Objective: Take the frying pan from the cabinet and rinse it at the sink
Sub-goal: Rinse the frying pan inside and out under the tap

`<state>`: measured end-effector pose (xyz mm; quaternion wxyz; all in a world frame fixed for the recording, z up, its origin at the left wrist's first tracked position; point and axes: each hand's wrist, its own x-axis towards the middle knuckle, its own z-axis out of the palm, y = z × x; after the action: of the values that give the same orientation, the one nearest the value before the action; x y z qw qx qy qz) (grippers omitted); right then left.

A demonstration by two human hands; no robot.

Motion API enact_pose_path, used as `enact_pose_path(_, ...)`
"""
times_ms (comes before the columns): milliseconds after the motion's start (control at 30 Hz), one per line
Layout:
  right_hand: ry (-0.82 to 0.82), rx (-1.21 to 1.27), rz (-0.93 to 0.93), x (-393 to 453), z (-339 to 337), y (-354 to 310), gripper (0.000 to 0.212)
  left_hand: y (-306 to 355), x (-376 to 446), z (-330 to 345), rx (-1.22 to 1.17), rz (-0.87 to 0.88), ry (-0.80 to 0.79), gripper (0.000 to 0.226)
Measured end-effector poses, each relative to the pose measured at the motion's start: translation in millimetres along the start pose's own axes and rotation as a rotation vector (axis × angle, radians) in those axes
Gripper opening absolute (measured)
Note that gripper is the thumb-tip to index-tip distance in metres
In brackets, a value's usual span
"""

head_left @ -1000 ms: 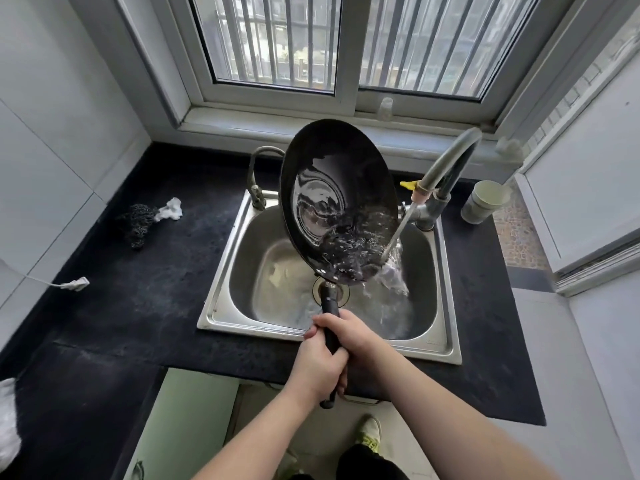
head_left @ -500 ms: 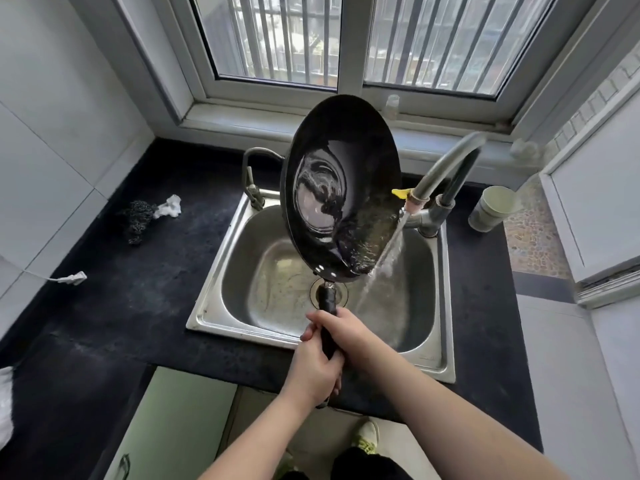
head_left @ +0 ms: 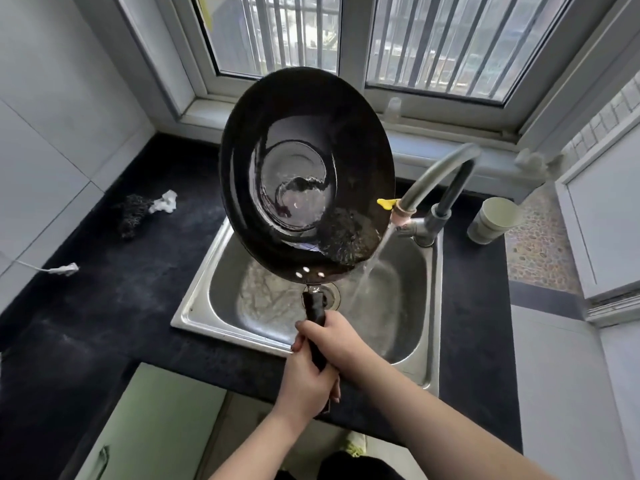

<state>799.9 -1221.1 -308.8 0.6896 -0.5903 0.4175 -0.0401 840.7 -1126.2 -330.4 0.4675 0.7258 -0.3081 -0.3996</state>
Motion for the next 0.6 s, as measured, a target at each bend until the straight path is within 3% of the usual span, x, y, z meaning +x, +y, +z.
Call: enact_pose_path(600, 0.179, -0.18, 0.027, -21, -18, -6, 0.031, 3, 1, 26, -0.249, 0.006, -0.099, 0.015)
